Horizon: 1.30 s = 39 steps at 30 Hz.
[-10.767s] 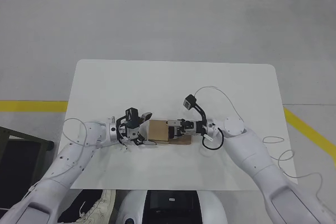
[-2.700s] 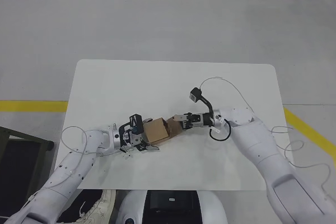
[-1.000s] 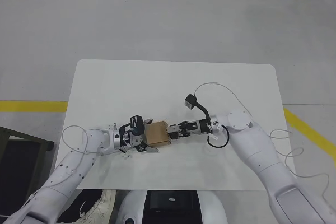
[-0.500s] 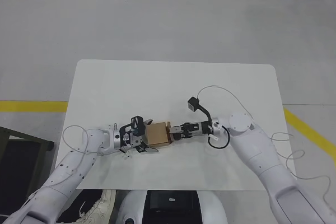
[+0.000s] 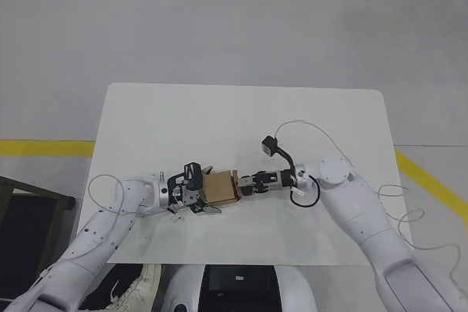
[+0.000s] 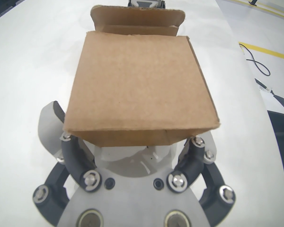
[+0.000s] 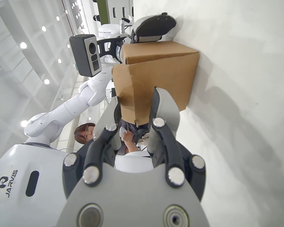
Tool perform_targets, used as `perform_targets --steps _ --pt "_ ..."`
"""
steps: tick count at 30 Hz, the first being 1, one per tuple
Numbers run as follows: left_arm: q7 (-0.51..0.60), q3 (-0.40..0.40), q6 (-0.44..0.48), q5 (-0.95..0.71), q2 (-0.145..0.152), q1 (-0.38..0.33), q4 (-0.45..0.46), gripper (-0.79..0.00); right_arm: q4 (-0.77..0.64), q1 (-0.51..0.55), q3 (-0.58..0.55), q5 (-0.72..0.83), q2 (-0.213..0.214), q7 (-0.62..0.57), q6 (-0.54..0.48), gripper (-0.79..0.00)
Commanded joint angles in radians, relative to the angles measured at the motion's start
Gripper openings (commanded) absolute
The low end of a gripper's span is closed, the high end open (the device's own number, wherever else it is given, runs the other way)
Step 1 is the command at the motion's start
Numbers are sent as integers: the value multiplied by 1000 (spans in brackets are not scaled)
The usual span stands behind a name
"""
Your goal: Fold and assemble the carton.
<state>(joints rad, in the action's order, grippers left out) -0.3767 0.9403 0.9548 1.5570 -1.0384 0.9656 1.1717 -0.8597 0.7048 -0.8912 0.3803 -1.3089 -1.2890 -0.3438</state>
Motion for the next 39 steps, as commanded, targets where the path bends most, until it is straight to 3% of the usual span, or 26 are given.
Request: perform_targets --steps 1,39 --pt "1 0 0 0 0 -1 1 0 -1 -4 2 -19 1 4 4 -545" --pt "4 1 2 1 5 4 19 0 -119 -7 28 -172 10 69 95 -579"
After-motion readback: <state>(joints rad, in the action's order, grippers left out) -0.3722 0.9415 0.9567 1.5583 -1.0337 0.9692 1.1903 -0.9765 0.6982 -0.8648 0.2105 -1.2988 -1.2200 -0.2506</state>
